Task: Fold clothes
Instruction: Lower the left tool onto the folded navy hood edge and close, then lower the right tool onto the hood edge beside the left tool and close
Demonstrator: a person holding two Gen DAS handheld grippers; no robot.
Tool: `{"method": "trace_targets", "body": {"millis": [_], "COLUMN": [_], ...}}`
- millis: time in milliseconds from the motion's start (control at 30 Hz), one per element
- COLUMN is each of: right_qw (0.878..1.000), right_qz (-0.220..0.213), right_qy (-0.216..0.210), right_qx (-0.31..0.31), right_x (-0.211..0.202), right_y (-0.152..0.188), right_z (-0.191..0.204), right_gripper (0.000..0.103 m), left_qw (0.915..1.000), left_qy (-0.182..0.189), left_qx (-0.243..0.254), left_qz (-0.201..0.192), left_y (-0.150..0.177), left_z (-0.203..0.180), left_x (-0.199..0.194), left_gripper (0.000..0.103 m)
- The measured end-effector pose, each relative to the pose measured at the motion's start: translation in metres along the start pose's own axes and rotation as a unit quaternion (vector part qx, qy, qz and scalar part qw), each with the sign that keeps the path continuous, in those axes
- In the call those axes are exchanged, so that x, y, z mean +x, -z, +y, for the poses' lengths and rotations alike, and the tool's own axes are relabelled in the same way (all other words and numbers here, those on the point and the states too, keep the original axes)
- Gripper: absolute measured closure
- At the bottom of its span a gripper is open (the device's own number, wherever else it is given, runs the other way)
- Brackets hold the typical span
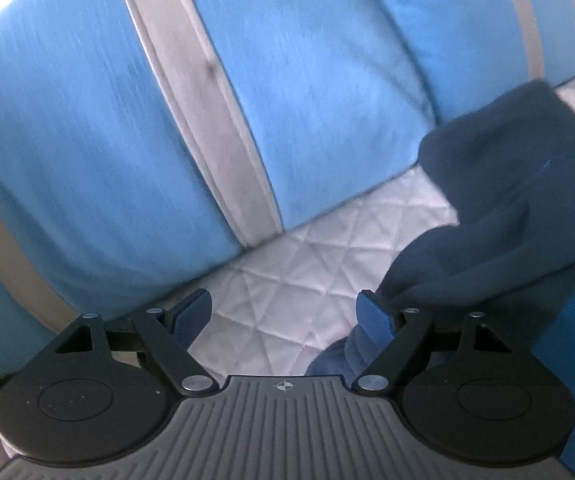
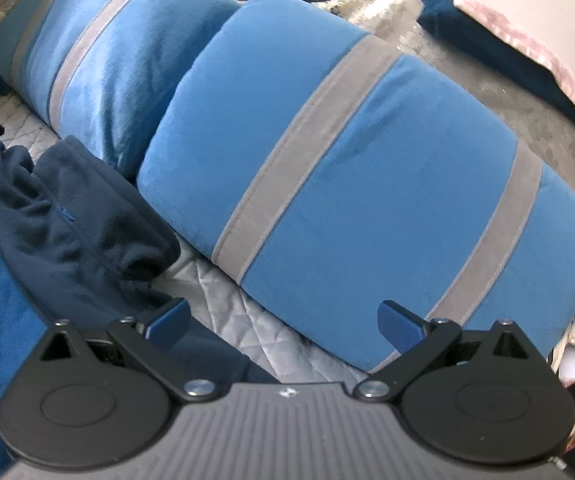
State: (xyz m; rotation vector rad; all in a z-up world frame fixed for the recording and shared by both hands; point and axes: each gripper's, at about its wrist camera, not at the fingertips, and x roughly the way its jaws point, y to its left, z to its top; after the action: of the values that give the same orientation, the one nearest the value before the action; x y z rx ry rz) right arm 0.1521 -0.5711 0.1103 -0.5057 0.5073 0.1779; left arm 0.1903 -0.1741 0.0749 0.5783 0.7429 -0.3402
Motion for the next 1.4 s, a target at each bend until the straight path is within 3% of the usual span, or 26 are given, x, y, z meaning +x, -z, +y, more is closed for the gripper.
{"method": "trace_targets", "body": {"millis": [300,467,600,700,733,833,933,1000,1100,1200,1400], "right_qw": [1.0,0.999,0.999,0.999,0.999,0.999,1.0,1.0,1.0,1.0,0.999], "right_qz": [0.006,0.015,0.007,0.006,0.006,0.009,0.011,0.011,0.015,0.019,0.027], "right_qy": [0.006,0.005,-0.002,-0.002,-0.001,-0.002,-0.008,-0.011,-0.015,-0.022,-0.039], "right_qx": [0.014,0.049,0.052,0.045,0.042,0.036,0.026,0.012,-0.006,-0.007,0.009], "right_x": [0.002,0.008,0.008,0.01,0.011,0.013,0.014,0.013,0.014,0.018,0.029], "right_y": [0.013,0.018,0.02,0.021,0.02,0.021,0.021,0.021,0.023,0.026,0.029], "right_z": [-0.009,-0.015,-0.015,-0.012,-0.01,-0.007,-0.003,-0.001,0.002,0.0,-0.007], "right_gripper": [0.0,0.0,0.0,0.0,0.0,0.0,0.0,0.0,0.0,0.0,0.0], "left_qw": [0.9972,0.9912,0.9821,0.9793,0.9813,0.9893,0.9955,0.9987,0.9983,0.996,0.9985], "left_qy": [0.074,0.124,0.164,0.179,0.173,0.14,0.092,0.04,-0.013,-0.035,-0.027], "left_qx": [0.009,-0.044,-0.09,-0.09,-0.08,-0.036,-0.001,0.026,0.057,0.082,0.047], "left_qz": [-0.001,0.008,0.021,0.027,0.027,0.023,0.023,0.017,0.009,0.011,0.007], "left_y": [0.025,0.03,0.033,0.03,0.028,0.025,0.021,0.019,0.02,0.026,0.028], "left_z": [-0.015,-0.003,0.003,0.001,-0.002,-0.015,-0.025,-0.031,-0.039,-0.053,-0.047], "left_x": [0.016,0.024,0.03,0.027,0.025,0.019,0.014,0.014,0.017,0.023,0.027], "left_gripper": [0.023,0.027,0.044,0.065,0.073,0.082,0.087,0.087,0.088,0.088,0.089]}}
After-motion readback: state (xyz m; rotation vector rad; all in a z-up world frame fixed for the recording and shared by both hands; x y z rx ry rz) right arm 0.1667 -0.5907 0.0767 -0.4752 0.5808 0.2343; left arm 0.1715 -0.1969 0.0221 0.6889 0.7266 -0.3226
